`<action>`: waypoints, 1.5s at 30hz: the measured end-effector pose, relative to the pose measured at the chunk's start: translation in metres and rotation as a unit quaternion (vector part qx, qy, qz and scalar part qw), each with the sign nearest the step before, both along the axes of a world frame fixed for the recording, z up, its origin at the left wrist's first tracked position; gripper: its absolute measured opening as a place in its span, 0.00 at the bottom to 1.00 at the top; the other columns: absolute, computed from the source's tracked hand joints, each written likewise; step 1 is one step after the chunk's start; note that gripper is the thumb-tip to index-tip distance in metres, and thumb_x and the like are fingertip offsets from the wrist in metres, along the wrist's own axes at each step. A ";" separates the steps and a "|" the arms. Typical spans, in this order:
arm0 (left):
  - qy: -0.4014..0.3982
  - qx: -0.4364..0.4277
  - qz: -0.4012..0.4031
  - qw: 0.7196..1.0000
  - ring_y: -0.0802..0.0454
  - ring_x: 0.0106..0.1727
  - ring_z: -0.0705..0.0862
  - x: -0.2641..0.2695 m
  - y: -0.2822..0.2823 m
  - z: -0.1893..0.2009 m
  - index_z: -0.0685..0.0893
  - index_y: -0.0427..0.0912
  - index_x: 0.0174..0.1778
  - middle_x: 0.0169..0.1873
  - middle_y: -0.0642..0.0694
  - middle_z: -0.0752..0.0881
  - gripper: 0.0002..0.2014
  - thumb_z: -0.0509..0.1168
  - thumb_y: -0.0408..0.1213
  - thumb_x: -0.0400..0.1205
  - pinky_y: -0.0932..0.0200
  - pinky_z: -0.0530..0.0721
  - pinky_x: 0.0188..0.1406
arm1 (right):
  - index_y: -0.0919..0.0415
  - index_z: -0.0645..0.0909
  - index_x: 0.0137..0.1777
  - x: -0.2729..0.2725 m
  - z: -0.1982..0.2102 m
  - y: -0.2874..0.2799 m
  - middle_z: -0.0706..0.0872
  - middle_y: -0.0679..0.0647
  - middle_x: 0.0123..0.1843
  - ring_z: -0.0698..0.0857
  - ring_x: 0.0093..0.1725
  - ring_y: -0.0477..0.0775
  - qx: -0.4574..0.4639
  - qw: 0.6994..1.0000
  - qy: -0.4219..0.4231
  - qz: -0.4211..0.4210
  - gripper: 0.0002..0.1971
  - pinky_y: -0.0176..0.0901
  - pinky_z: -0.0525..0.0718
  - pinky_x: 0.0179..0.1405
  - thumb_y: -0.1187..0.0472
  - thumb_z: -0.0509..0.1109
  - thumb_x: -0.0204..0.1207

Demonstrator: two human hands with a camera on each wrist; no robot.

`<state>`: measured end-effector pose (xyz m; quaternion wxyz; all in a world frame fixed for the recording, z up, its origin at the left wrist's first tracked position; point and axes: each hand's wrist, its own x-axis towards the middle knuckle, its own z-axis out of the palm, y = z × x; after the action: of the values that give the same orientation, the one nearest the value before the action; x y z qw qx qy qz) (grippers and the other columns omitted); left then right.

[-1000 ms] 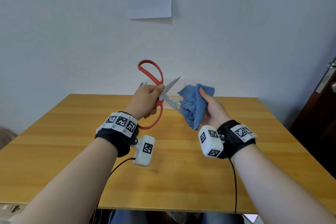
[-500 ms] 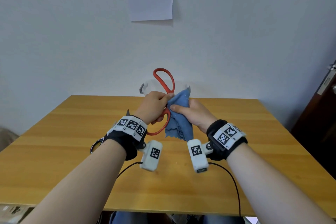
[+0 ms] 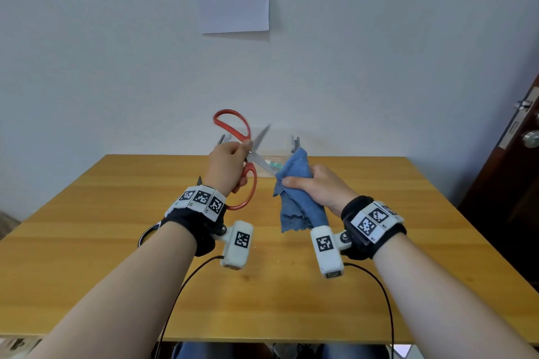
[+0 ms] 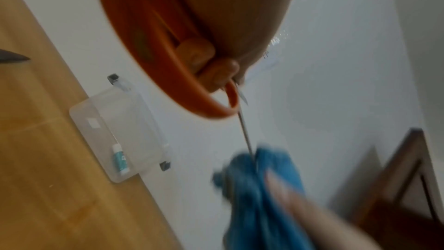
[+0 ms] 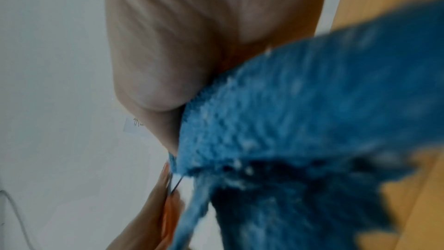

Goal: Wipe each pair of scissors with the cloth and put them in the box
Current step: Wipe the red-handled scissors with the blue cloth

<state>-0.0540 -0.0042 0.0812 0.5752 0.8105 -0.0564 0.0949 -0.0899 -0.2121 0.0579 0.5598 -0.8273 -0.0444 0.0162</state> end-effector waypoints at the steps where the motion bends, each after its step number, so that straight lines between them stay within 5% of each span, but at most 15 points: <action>1: -0.002 -0.013 0.022 1.000 0.50 0.14 0.73 0.003 0.005 0.001 0.72 0.42 0.34 0.15 0.52 0.71 0.21 0.59 0.47 0.92 0.63 0.67 0.15 | 0.64 0.89 0.51 0.000 -0.001 -0.006 0.94 0.60 0.48 0.93 0.49 0.61 0.006 1.000 0.010 -0.004 0.15 0.56 0.89 0.55 0.51 0.78 0.78; 8: -0.017 0.038 -0.082 0.996 0.48 0.15 0.70 -0.012 -0.010 0.003 0.69 0.42 0.31 0.14 0.53 0.69 0.23 0.60 0.46 0.93 0.64 0.65 0.14 | 0.62 0.84 0.67 0.004 0.008 -0.002 0.92 0.62 0.62 0.90 0.63 0.63 0.284 0.958 0.038 -0.009 0.17 0.63 0.88 0.62 0.51 0.70 0.85; 13: 0.004 0.097 -0.163 0.982 0.50 0.12 0.69 -0.022 -0.029 0.001 0.79 0.28 0.48 0.15 0.49 0.72 0.21 0.57 0.45 0.93 0.65 0.65 0.12 | 0.67 0.86 0.67 0.011 0.002 0.016 0.88 0.71 0.64 0.86 0.66 0.75 0.352 0.935 0.041 -0.007 0.21 0.75 0.81 0.70 0.55 0.78 0.78; 18: -0.009 0.131 -0.161 0.978 0.49 0.14 0.68 -0.018 -0.029 0.008 0.72 0.43 0.34 0.19 0.48 0.71 0.21 0.59 0.47 0.93 0.63 0.66 0.15 | 0.68 0.86 0.66 0.018 0.003 0.009 0.89 0.72 0.62 0.89 0.61 0.76 0.391 0.917 0.043 -0.067 0.29 0.79 0.83 0.64 0.53 0.86 0.69; 25: -0.040 0.124 -0.119 0.984 0.48 0.14 0.70 -0.010 -0.017 0.015 0.72 0.42 0.35 0.20 0.44 0.72 0.21 0.58 0.48 0.93 0.62 0.69 0.13 | 0.70 0.84 0.67 0.023 0.017 -0.018 0.90 0.69 0.62 0.91 0.59 0.71 0.476 0.863 0.041 -0.164 0.31 0.69 0.87 0.63 0.49 0.83 0.73; 33: -0.070 0.116 -0.121 0.983 0.45 0.13 0.76 -0.004 -0.035 0.027 0.76 0.39 0.31 0.18 0.38 0.80 0.23 0.61 0.46 0.91 0.61 0.70 0.12 | 0.79 0.78 0.68 0.005 0.024 0.019 0.85 0.77 0.58 0.87 0.57 0.74 0.372 0.924 0.082 0.030 0.26 0.68 0.87 0.63 0.59 0.77 0.79; 37: -0.069 0.092 -0.098 0.989 0.45 0.13 0.72 0.001 -0.038 0.028 0.74 0.40 0.31 0.14 0.42 0.75 0.23 0.62 0.48 0.90 0.62 0.68 0.12 | 0.73 0.86 0.59 0.005 0.020 0.012 0.92 0.68 0.53 0.92 0.54 0.66 0.231 0.973 0.010 0.007 0.14 0.59 0.90 0.59 0.61 0.74 0.83; 41: -0.054 0.054 -0.108 0.991 0.44 0.17 0.74 0.004 -0.040 0.025 0.70 0.44 0.30 0.15 0.48 0.71 0.23 0.61 0.48 0.91 0.63 0.68 0.14 | 0.68 0.89 0.53 0.006 0.019 0.001 0.94 0.63 0.49 0.93 0.52 0.65 0.120 0.991 -0.044 -0.045 0.14 0.64 0.89 0.62 0.56 0.78 0.78; 45: -0.041 -0.002 -0.040 0.998 0.46 0.16 0.74 0.018 -0.032 0.025 0.75 0.41 0.36 0.23 0.41 0.74 0.19 0.59 0.47 0.92 0.63 0.68 0.15 | 0.66 0.89 0.49 0.001 0.005 -0.026 0.94 0.59 0.44 0.93 0.44 0.56 0.077 0.994 -0.028 -0.079 0.10 0.45 0.90 0.43 0.58 0.78 0.78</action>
<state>-0.0364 -0.0366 0.1061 0.5772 0.8021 -0.1117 0.1052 -0.0890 -0.2382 0.0634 0.6202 -0.7825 0.0043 -0.0543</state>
